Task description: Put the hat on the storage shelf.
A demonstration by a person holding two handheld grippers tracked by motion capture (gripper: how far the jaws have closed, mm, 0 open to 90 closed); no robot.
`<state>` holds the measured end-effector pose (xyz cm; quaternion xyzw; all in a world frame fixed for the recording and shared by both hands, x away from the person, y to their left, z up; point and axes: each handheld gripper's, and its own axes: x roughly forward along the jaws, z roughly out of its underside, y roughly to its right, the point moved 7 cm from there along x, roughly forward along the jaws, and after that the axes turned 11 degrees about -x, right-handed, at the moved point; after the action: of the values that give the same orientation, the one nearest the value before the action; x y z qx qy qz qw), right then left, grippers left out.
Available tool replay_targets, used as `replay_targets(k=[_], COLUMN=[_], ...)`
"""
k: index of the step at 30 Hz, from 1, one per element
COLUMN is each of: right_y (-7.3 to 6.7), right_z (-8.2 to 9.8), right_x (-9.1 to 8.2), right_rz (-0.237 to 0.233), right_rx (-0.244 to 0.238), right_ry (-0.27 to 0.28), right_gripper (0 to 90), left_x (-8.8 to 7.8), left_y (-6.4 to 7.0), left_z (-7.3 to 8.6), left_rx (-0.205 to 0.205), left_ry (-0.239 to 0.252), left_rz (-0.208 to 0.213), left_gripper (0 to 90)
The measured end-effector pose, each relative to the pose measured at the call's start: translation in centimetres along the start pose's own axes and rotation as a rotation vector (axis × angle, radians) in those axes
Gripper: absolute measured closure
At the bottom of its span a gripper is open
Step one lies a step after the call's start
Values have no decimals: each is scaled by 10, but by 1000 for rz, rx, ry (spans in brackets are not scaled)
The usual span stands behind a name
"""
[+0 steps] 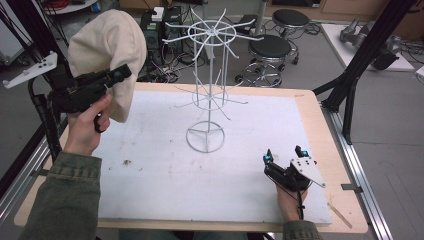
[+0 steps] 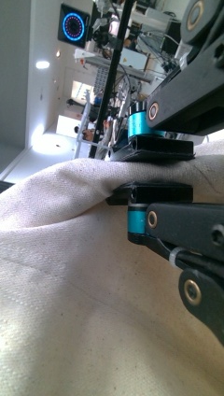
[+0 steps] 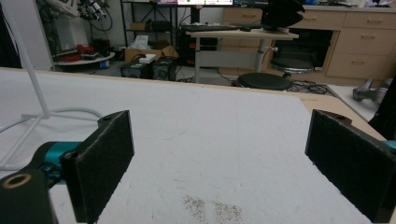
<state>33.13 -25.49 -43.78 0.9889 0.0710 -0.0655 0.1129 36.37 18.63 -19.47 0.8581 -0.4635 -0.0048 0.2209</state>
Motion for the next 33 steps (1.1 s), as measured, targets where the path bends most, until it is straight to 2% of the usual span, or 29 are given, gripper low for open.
replay_targets(k=[8,14,23,29,33], right_y=[-1,-1,-2,-3,-3], right_z=[0,0,-1,0,0], right_x=[0,0,0,0,1], right_rz=[-7,-9,-16,-21,-22], right_rx=[4,3,4,2,4], right_ry=[-2,-1,4,0,-1], right_gripper=[69,69,69,69,69], left_x=[9,18,45,65,79], left_y=[5,15,34,39,39], left_z=[-10,-21,-31,-29,-29], left_rx=[2,3,45,34,44], left_ry=[-12,-7,-45,-66,-93], left_rz=[12,42,85,131,131], left_gripper=[801,801,800,800,796])
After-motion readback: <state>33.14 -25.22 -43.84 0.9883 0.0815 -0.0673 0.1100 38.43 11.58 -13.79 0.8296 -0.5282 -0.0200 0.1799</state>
